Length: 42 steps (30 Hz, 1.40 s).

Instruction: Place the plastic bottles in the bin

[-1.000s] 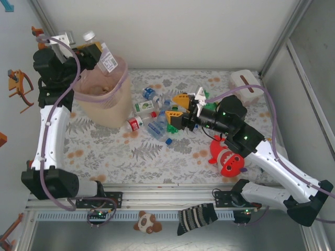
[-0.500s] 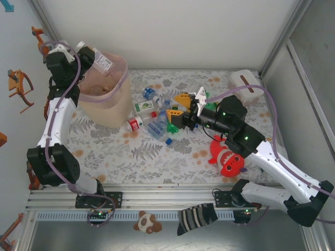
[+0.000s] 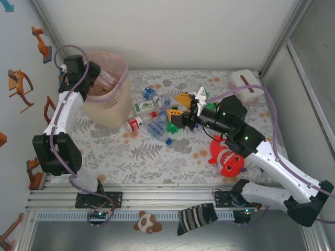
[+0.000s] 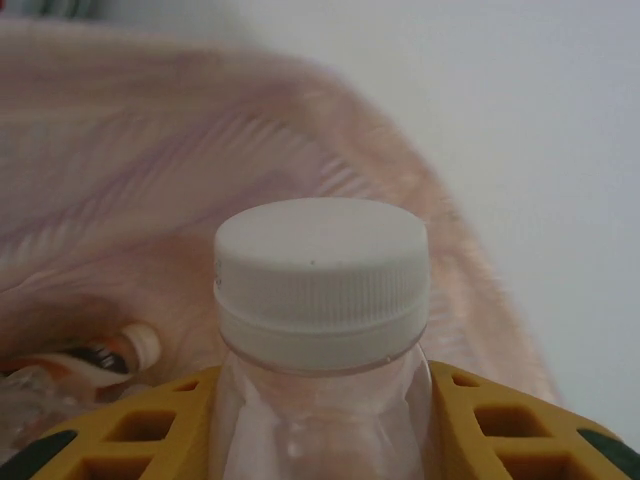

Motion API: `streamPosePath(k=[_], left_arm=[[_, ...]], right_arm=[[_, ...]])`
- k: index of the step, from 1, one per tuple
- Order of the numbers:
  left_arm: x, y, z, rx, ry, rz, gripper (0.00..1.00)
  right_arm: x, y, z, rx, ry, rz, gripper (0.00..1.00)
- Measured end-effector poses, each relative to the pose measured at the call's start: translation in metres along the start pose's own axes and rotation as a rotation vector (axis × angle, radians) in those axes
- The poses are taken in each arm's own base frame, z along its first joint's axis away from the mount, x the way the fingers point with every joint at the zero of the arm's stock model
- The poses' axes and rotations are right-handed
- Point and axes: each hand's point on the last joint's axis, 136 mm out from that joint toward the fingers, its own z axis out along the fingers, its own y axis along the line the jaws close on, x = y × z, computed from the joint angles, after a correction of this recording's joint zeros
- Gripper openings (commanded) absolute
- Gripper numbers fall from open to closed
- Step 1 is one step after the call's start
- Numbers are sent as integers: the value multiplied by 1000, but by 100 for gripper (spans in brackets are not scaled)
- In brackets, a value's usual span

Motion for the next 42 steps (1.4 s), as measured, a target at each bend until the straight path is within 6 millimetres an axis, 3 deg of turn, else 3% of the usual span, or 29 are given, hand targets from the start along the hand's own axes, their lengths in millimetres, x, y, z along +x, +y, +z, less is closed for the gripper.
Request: streamPosePath(k=[4, 11, 19, 28, 42], left_arm=[[15, 16, 18, -78, 58, -33, 24], [33, 27, 38, -129, 130, -70, 29], [37, 28, 46, -143, 157, -105, 50], [37, 31, 46, -151, 172, -155, 80], [26, 26, 24, -107, 174, -201, 86]], right_arm=[[0, 0, 0, 0, 1, 0, 63], [0, -1, 0, 7, 1, 1, 64], [1, -4, 0, 23, 2, 2, 63], [2, -5, 0, 27, 7, 3, 63], [15, -17, -1, 95, 55, 20, 63]])
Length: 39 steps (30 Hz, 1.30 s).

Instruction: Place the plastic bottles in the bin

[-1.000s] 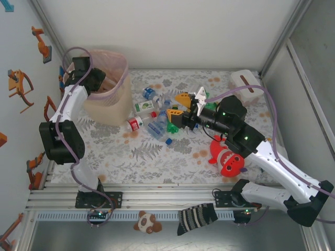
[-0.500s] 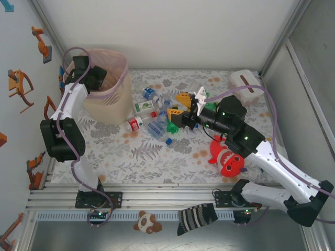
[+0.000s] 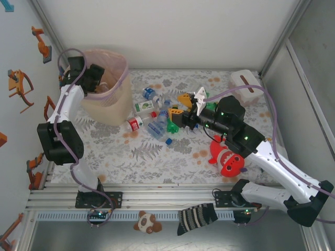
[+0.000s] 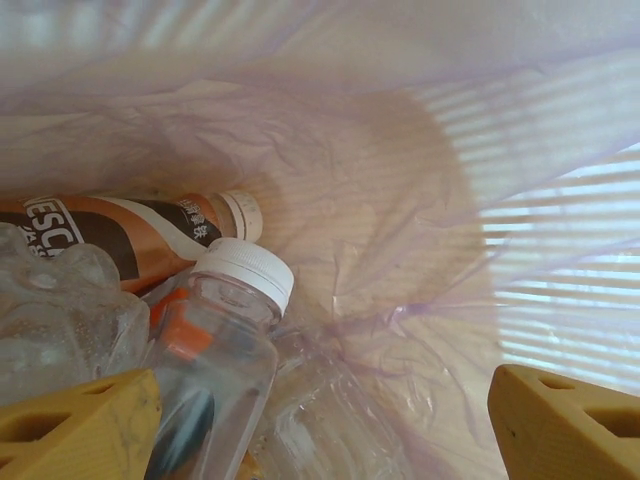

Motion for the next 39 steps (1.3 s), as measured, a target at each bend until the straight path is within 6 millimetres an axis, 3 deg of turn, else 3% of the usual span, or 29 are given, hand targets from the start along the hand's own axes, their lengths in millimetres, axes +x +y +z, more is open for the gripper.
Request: streamPosePath(k=[7, 11, 17, 24, 29, 34, 39], left_arm=[[-13, -22, -42, 90, -34, -4, 86], [-16, -34, -62, 142, -40, 10, 85], [-13, -55, -88, 237, -29, 125, 85], [-3, -83, -130, 401, -37, 346, 84], [10, -90, -151, 486, -21, 494, 84], [30, -85, -156, 534, 28, 609, 83], [46, -68, -149, 537, 68, 676, 83]], right_arm=[[7, -9, -1, 50, 35, 10, 63], [1, -17, -2, 94, 34, 27, 63], [4, -53, -4, 223, 55, 125, 62], [41, -112, -4, 407, 149, 310, 61], [70, -139, -5, 483, 234, 392, 61], [100, -160, -7, 556, 315, 477, 60], [146, -192, -19, 738, 382, 720, 60]])
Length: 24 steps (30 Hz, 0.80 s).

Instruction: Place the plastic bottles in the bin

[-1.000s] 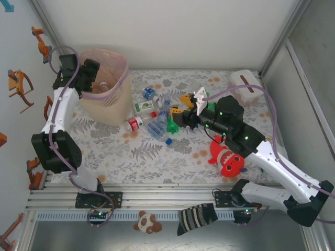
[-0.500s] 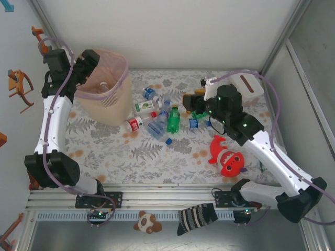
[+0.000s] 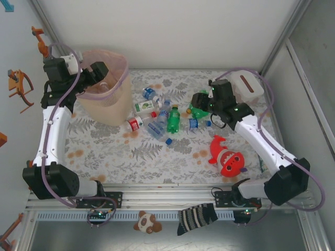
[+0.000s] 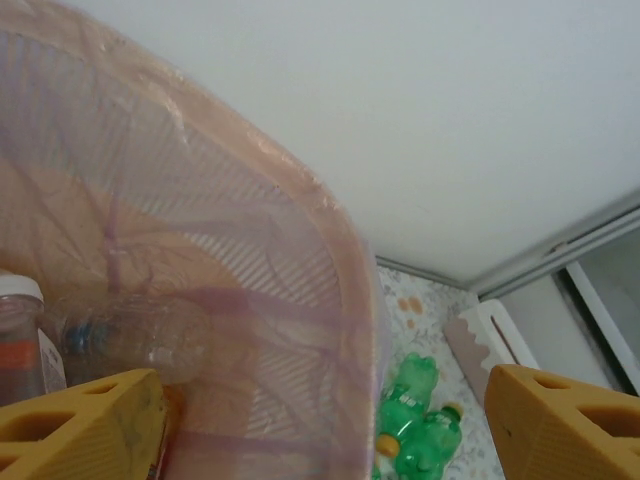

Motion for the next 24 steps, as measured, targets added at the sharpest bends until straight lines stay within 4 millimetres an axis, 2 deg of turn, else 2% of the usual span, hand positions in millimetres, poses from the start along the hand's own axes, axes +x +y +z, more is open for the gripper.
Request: streamPosePath(k=[4, 7, 14, 18, 24], left_arm=[[19, 10, 4, 0, 31, 30, 83], [29, 16, 8, 0, 45, 51, 83], [34, 13, 10, 35, 49, 84, 83], [37, 12, 10, 48, 52, 86, 83], [36, 10, 9, 58, 49, 90, 83]], right_arm=[[11, -28, 17, 103, 35, 214, 59], [26, -49, 25, 150, 43, 380, 55], [62, -113, 53, 225, 51, 742, 52], [72, -130, 74, 213, 57, 897, 52], [84, -141, 106, 158, 74, 1066, 54]])
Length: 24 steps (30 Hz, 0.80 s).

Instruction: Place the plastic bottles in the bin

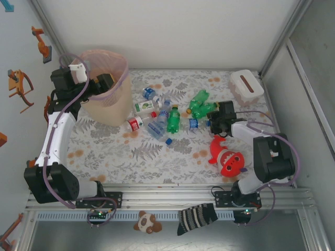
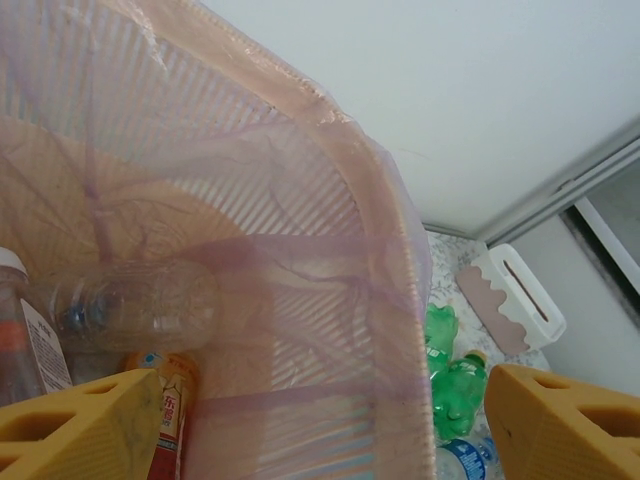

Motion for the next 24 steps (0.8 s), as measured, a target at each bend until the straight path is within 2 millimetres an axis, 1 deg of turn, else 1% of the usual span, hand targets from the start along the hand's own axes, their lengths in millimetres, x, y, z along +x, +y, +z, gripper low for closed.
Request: streamPosePath(k=[3, 7, 16, 21, 24], left_arm=[[-1, -1, -1, 4, -5, 4, 83], [-2, -2, -1, 10, -9, 7, 83], [-1, -3, 0, 17, -9, 6, 83], [-2, -3, 0, 20, -9, 4, 83], [-2, -4, 0, 21, -9, 3, 83]], right_arm=[[0, -4, 14, -10, 19, 51, 54], [0, -3, 23, -27, 30, 81, 53], [-9, -4, 30, -44, 23, 112, 45], [-8, -6, 31, -41, 26, 111, 41], [-8, -8, 32, -40, 27, 110, 37]])
